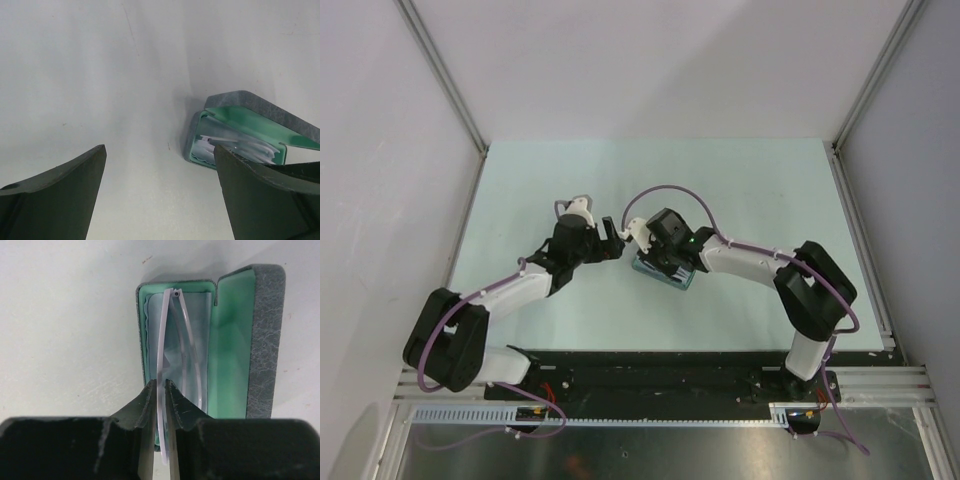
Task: Organize the sunglasses
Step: Adjust the sunglasses in the sunglasses case.
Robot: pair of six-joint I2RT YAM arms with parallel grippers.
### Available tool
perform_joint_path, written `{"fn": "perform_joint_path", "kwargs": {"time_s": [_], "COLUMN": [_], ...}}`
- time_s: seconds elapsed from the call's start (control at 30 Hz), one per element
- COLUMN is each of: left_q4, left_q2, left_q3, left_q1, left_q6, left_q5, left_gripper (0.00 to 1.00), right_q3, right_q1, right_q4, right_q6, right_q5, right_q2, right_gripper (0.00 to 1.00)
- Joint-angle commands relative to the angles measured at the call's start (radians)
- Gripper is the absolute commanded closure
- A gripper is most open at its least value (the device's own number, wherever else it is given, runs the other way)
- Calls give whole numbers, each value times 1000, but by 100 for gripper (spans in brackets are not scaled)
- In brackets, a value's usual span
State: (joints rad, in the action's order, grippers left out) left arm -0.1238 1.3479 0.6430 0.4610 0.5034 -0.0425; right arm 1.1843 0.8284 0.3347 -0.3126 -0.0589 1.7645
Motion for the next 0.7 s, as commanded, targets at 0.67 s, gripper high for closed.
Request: {"fn": "perform_joint_path", "kwargs": {"time_s": [0.67], "left_q4": [15], "left_q2": [-47], "left_q3": [-2], "left_q1": [-85], "left_q6": [50], "left_q5": [24], "left_gripper": [5], "right_q3": [77], "right_q1": [-61], "right_q4": [72], "right_q6": [-14], "right_q5": [-142], "right_q2": [56], "right_gripper": [100]}}
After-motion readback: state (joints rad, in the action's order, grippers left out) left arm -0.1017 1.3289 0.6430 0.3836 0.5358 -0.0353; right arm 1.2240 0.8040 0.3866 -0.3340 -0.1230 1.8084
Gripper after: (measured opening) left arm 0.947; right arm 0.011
